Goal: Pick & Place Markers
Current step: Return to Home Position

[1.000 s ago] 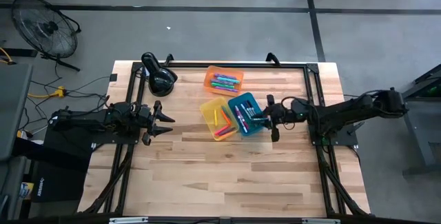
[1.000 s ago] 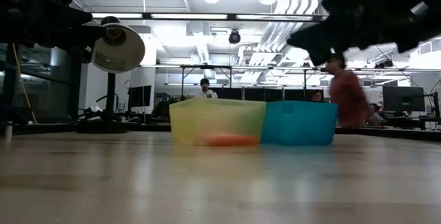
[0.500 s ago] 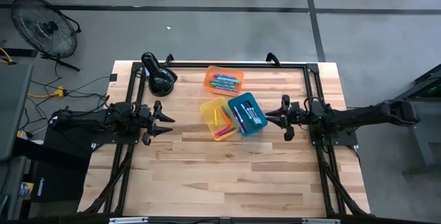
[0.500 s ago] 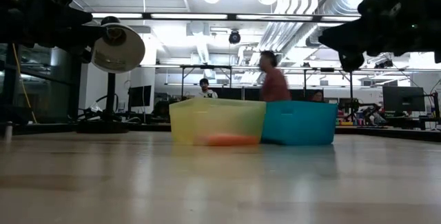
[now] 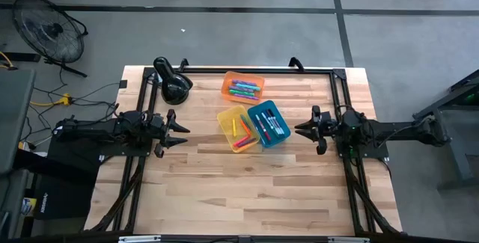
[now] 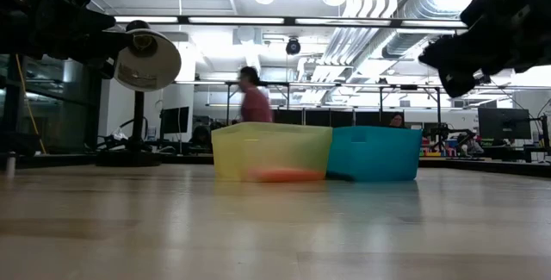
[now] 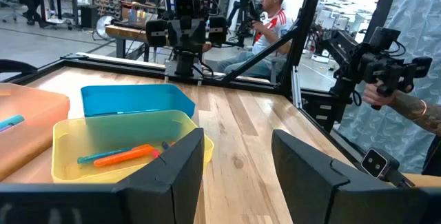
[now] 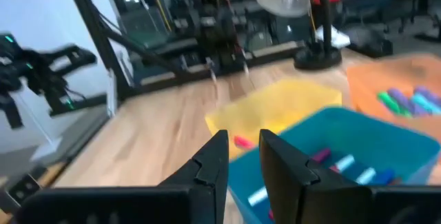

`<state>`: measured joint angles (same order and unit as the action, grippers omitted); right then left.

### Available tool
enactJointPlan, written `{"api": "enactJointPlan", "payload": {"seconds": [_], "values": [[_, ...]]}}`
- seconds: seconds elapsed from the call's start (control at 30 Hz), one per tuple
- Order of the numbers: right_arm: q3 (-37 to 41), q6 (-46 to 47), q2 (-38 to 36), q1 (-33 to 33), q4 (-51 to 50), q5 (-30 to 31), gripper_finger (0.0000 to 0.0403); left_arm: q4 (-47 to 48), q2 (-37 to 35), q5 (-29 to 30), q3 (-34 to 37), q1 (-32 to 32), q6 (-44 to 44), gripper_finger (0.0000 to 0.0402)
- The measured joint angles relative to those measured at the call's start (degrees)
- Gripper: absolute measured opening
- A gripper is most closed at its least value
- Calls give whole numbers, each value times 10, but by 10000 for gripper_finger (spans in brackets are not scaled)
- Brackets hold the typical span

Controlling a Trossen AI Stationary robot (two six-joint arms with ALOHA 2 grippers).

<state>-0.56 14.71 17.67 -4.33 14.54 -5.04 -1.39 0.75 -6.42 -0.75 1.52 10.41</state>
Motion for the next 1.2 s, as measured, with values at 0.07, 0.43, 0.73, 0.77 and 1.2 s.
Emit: {"api": "enactJointPlan", "payload": {"seconds": [0.07,0.43,0.73,0.77,1.2], "values": [[0,-1,-28,1,-13,1,71,0,0,0,0,0,0,170],[0,13,-92,47,-38,151,71,0,0,0,0,0,0,170],[0,57,-91,57,-67,152,71,0,0,0,0,0,0,170],[0,58,-91,57,-67,152,71,0,0,0,0,0,0,170],[0,58,-91,57,-66,152,71,0,0,0,0,0,0,170]]}}
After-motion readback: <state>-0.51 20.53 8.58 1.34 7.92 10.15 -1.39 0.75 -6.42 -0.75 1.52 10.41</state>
